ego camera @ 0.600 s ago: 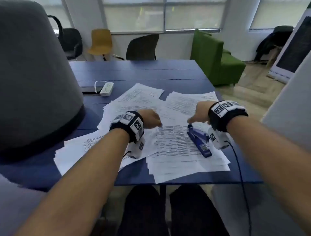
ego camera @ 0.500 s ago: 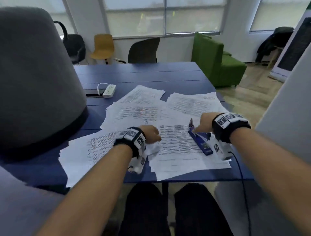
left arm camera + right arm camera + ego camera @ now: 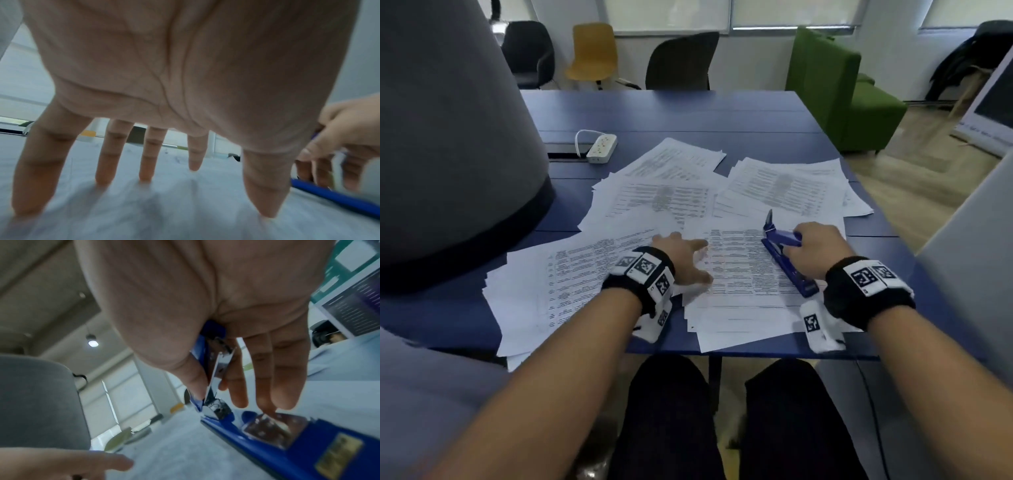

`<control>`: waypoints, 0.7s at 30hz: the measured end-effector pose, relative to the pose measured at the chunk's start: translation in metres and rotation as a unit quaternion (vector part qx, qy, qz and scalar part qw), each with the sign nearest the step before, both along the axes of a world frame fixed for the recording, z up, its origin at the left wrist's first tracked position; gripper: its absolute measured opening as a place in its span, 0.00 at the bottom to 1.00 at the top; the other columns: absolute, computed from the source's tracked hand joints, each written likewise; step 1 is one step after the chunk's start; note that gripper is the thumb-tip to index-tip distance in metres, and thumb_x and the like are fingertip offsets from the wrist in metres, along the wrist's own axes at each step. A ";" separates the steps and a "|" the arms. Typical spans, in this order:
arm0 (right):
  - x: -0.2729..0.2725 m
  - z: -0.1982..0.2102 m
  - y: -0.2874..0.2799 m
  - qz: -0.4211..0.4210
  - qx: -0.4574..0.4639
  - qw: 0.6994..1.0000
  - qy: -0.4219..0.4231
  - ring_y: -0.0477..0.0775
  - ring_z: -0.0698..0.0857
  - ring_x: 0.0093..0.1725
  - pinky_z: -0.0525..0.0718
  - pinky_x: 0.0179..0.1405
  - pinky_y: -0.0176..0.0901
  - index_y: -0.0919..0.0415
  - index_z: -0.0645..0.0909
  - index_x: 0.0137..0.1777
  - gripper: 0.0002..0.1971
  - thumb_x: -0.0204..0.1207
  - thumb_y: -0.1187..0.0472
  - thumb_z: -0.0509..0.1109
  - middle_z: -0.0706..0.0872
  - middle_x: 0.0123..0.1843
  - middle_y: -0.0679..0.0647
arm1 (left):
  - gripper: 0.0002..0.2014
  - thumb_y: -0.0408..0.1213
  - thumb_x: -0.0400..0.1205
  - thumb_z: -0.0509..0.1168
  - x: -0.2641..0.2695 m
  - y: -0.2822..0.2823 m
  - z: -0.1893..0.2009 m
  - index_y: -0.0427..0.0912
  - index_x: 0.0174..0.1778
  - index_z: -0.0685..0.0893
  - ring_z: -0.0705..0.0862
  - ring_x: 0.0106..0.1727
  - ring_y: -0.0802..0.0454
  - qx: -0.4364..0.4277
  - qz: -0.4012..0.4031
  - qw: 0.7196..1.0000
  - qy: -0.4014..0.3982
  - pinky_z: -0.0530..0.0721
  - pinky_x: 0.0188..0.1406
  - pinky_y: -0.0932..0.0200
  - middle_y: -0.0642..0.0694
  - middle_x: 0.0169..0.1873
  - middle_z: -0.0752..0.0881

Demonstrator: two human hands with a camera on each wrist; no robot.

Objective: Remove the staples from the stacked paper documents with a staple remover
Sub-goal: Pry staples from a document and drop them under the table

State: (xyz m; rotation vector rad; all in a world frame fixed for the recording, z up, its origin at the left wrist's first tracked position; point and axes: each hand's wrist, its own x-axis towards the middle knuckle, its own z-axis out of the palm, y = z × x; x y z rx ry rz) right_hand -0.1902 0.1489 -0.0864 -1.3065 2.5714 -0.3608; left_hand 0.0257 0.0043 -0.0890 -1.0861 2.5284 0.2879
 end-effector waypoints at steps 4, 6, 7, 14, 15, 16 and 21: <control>0.000 0.005 -0.019 0.037 0.008 0.999 -0.023 0.62 0.79 0.44 0.72 0.37 0.45 0.60 0.78 0.47 0.06 0.81 0.57 0.68 0.80 0.45 0.57 | 0.45 0.72 0.75 0.68 -0.014 -0.034 0.012 0.61 0.87 0.62 0.72 0.82 0.42 -0.015 -0.006 1.000 -0.002 0.74 0.75 0.49 0.47 0.84 0.71; -0.003 0.001 -0.025 0.054 0.049 0.997 -0.029 0.60 0.80 0.43 0.72 0.35 0.45 0.57 0.79 0.48 0.05 0.80 0.57 0.67 0.81 0.44 0.56 | 0.45 0.73 0.73 0.70 -0.017 -0.038 0.008 0.62 0.85 0.65 0.77 0.76 0.39 -0.023 -0.012 1.000 -0.018 0.79 0.70 0.47 0.44 0.79 0.75; -0.004 -0.002 -0.026 0.058 0.060 0.996 -0.031 0.60 0.80 0.42 0.72 0.34 0.45 0.56 0.78 0.48 0.04 0.80 0.57 0.67 0.82 0.44 0.56 | 0.45 0.73 0.71 0.71 -0.017 -0.037 0.006 0.61 0.83 0.68 0.79 0.72 0.38 -0.025 -0.015 0.999 -0.024 0.82 0.66 0.46 0.43 0.75 0.77; -0.003 -0.001 -0.026 0.062 0.084 0.995 -0.008 0.59 0.82 0.40 0.78 0.37 0.47 0.54 0.77 0.41 0.09 0.77 0.50 0.67 0.83 0.42 0.56 | 0.43 0.68 0.71 0.75 -0.018 -0.035 0.007 0.57 0.81 0.71 0.80 0.69 0.37 -0.007 0.003 1.000 -0.002 0.83 0.66 0.42 0.41 0.74 0.74; -0.002 0.000 -0.028 0.059 0.091 0.994 -0.002 0.59 0.82 0.40 0.78 0.37 0.47 0.53 0.76 0.39 0.11 0.74 0.46 0.68 0.83 0.41 0.56 | 0.43 0.69 0.70 0.76 -0.016 -0.035 0.006 0.58 0.80 0.72 0.80 0.70 0.37 0.000 0.009 1.000 0.006 0.83 0.67 0.40 0.42 0.73 0.75; -0.002 0.002 -0.031 0.054 0.097 0.994 0.000 0.58 0.82 0.40 0.79 0.37 0.47 0.52 0.76 0.38 0.14 0.72 0.43 0.69 0.83 0.41 0.55 | 0.43 0.69 0.69 0.76 -0.013 -0.037 0.004 0.59 0.80 0.72 0.80 0.70 0.37 0.007 0.016 1.000 0.015 0.82 0.68 0.39 0.42 0.73 0.75; 0.002 0.008 -0.045 0.064 0.138 0.988 0.018 0.58 0.83 0.43 0.85 0.44 0.49 0.51 0.79 0.42 0.18 0.66 0.36 0.67 0.83 0.43 0.54 | 0.36 0.61 0.78 0.73 0.014 -0.049 0.005 0.55 0.82 0.74 0.80 0.72 0.48 0.053 0.068 0.986 0.142 0.78 0.72 0.51 0.44 0.75 0.81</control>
